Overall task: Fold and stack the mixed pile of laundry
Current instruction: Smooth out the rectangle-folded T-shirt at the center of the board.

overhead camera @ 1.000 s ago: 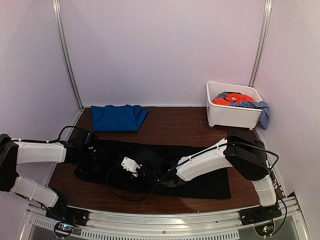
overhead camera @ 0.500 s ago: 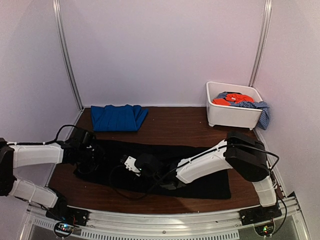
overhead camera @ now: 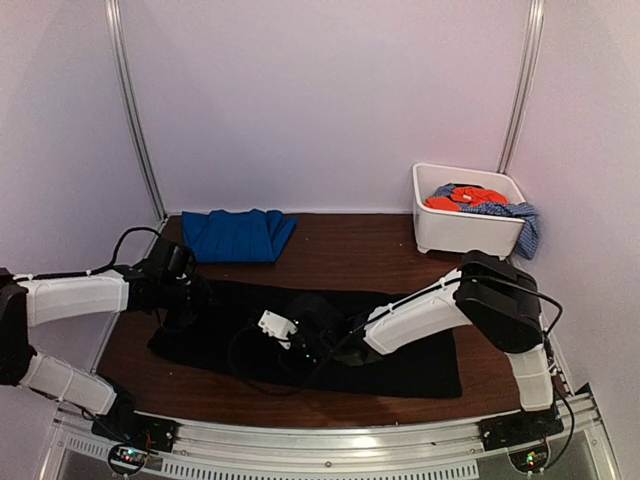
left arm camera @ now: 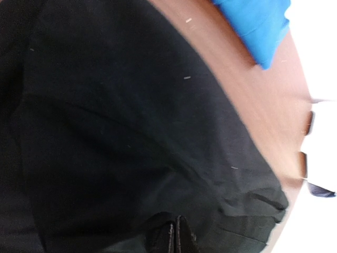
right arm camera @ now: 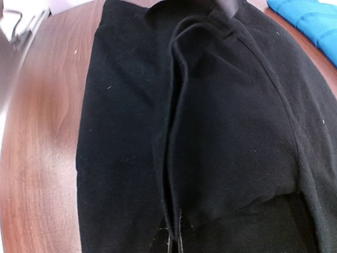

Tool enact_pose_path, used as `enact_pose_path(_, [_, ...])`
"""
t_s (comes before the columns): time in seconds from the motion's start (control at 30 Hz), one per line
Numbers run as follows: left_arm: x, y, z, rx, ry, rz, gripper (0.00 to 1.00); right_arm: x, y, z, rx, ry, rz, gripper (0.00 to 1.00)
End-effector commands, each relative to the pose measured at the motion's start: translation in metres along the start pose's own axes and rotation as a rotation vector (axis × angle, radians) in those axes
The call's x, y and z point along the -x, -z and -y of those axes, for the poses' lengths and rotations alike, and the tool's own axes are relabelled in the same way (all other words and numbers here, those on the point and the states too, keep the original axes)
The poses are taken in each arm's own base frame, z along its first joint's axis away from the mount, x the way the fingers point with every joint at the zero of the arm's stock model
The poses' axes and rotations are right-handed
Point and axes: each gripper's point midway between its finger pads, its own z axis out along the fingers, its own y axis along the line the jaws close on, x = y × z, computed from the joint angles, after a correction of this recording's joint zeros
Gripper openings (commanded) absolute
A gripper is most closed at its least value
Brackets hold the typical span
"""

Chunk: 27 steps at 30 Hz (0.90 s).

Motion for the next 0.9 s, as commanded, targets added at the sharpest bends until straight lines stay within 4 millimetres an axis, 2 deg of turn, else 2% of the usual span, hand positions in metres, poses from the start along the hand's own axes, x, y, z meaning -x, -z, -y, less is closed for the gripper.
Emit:
enact_pose_path(0.0, [0.003, -0.022, 0.007, 0.021, -0.080, -0.034, 0.03, 0.017, 0.013, 0.001, 0.119, -0.142, 0.057, 0.00])
enact_pose_path(0.1, [0.006, -0.029, 0.009, 0.036, -0.136, -0.036, 0.19, 0.013, 0.015, 0.010, 0.140, -0.209, 0.055, 0.00])
enact_pose_path(0.2, [0.021, -0.022, 0.008, 0.061, -0.166, 0.037, 0.25, 0.009, 0.014, 0.017, 0.165, -0.272, 0.045, 0.00])
enact_pose_path(0.33, [0.051, 0.006, 0.013, 0.097, -0.230, 0.180, 0.45, 0.005, 0.014, 0.018, 0.201, -0.332, 0.039, 0.03])
enact_pose_path(0.43, [0.067, 0.030, 0.016, 0.101, -0.273, 0.231, 0.58, 0.002, 0.016, 0.016, 0.216, -0.350, 0.031, 0.06])
enact_pose_path(0.47, [0.070, 0.037, 0.012, 0.108, -0.281, 0.238, 0.63, 0.001, 0.017, 0.015, 0.219, -0.353, 0.029, 0.11])
enact_pose_path(0.53, [0.072, 0.046, 0.012, 0.086, -0.313, 0.238, 0.72, -0.002, 0.022, 0.016, 0.214, -0.359, 0.020, 0.32])
enact_pose_path(0.6, [0.065, 0.048, 0.017, 0.049, -0.355, 0.204, 0.81, -0.001, 0.031, 0.020, 0.204, -0.362, 0.021, 0.49])
enact_pose_path(0.67, [0.047, 0.043, 0.025, -0.028, -0.384, 0.113, 0.85, 0.005, 0.043, 0.027, 0.194, -0.372, 0.030, 0.58])
enact_pose_path(0.77, [0.022, 0.036, 0.031, -0.101, -0.425, 0.014, 0.87, 0.009, 0.060, 0.038, 0.201, -0.400, 0.030, 0.63])
enact_pose_path(0.87, [0.008, 0.037, 0.034, -0.103, -0.488, 0.011, 0.88, 0.011, 0.078, 0.057, 0.161, -0.416, 0.032, 0.65])
